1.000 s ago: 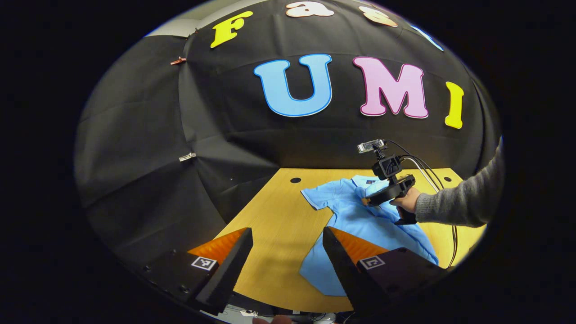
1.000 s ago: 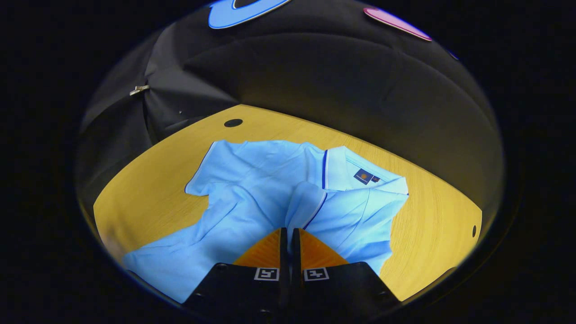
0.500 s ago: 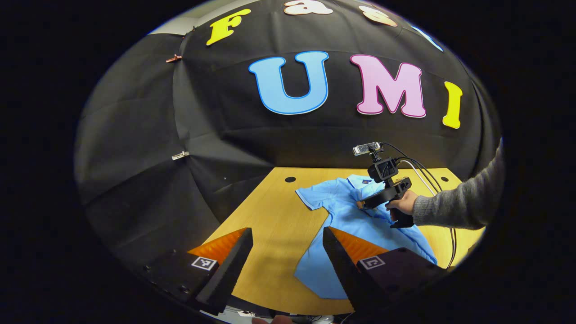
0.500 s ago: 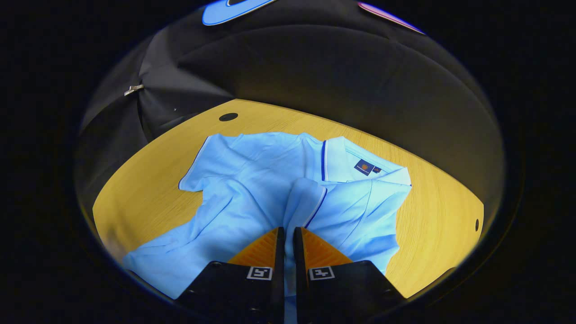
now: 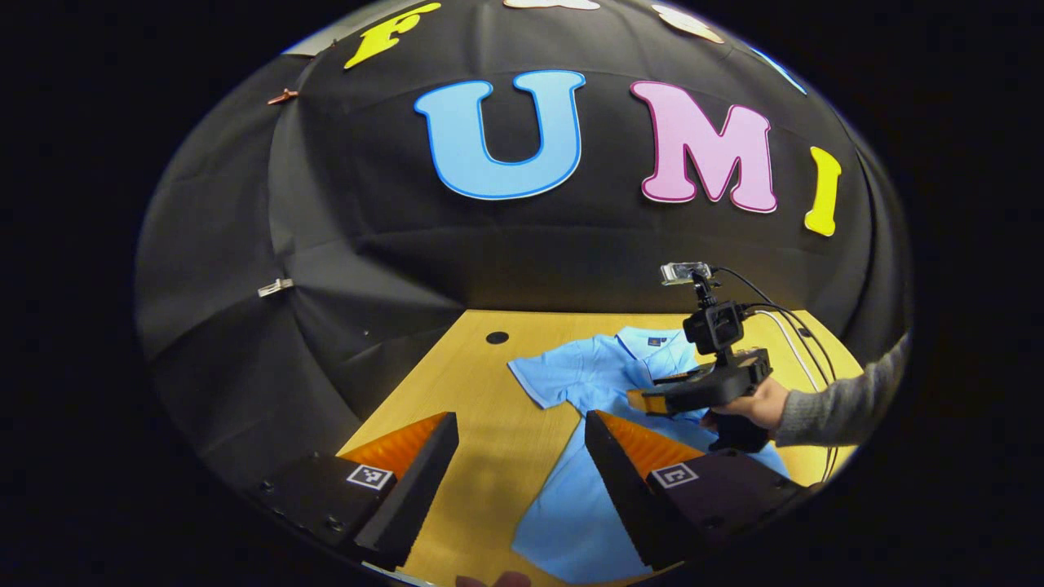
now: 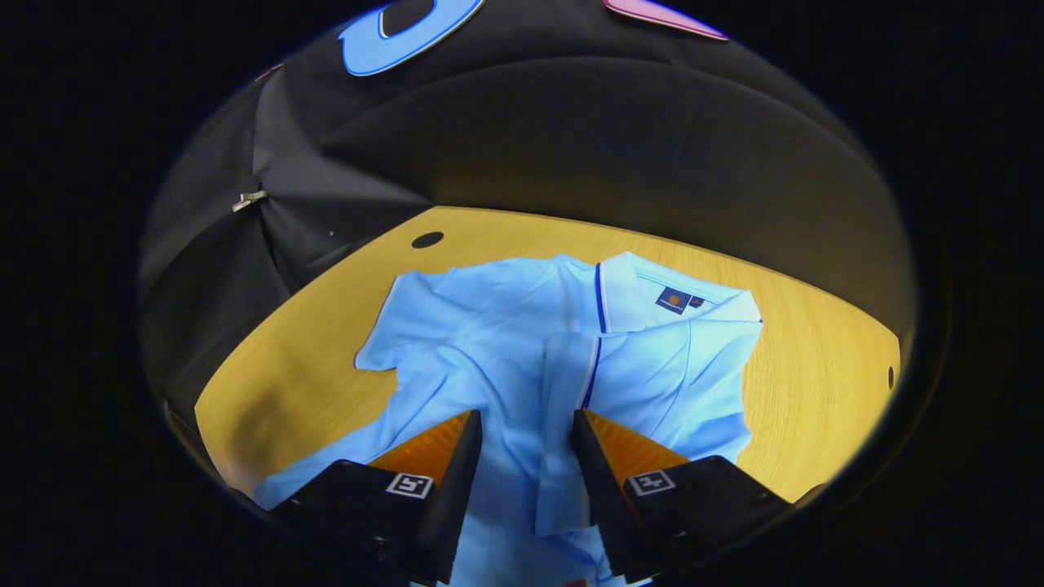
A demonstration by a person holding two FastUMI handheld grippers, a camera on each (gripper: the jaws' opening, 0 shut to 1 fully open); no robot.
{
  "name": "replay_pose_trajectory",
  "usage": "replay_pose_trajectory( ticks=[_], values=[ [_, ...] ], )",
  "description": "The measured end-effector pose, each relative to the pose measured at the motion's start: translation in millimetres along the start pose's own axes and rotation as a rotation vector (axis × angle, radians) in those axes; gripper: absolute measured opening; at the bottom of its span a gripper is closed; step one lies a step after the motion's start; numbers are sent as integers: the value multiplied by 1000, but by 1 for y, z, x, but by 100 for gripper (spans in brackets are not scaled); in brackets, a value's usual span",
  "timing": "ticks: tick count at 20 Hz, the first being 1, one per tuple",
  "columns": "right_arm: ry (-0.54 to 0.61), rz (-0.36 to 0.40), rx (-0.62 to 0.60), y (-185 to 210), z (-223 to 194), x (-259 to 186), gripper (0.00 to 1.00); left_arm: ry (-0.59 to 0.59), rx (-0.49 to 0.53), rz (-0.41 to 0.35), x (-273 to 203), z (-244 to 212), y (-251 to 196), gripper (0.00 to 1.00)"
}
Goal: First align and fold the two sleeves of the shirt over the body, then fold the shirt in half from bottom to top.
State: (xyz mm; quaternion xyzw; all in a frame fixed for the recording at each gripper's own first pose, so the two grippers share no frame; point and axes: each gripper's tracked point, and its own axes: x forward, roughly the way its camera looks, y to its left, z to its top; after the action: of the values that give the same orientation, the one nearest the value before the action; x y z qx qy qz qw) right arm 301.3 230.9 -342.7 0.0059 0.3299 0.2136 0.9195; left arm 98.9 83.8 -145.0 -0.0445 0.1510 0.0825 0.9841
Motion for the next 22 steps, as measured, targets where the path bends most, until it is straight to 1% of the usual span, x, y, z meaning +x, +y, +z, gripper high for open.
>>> replay_pose_trajectory(
  ticks=[1, 2, 3, 5, 7, 11, 14, 18, 22],
  values=[
    [-26, -2, 8, -1, 6, -4, 75, 4, 6, -11, 14, 1, -3, 99],
    [-54, -2, 22, 0, 13, -8, 77, 6, 5, -22, 28, 2, -5, 99],
    [-84, -3, 35, -1, 20, -13, 82, 18, 1, -36, 42, 2, -9, 99],
    [-141, -18, 42, -8, 35, -29, 87, 35, -15, -57, 70, 3, -11, 99],
    [-194, -31, 39, -16, 48, -52, 91, 52, -31, -73, 103, 3, -15, 99],
    [-280, -33, 15, -29, 63, -114, 91, 117, -108, -100, 164, 0, -17, 99],
    [-331, -52, 7, -41, 60, -166, 91, 182, -157, -81, 206, -13, -14, 99],
    [-317, -56, 48, -56, 37, -228, 91, 287, -154, -23, 249, -43, -5, 97],
    [-295, -80, 90, -72, 12, -267, 91, 352, -112, 14, 276, -62, 2, 98]
  ],
)
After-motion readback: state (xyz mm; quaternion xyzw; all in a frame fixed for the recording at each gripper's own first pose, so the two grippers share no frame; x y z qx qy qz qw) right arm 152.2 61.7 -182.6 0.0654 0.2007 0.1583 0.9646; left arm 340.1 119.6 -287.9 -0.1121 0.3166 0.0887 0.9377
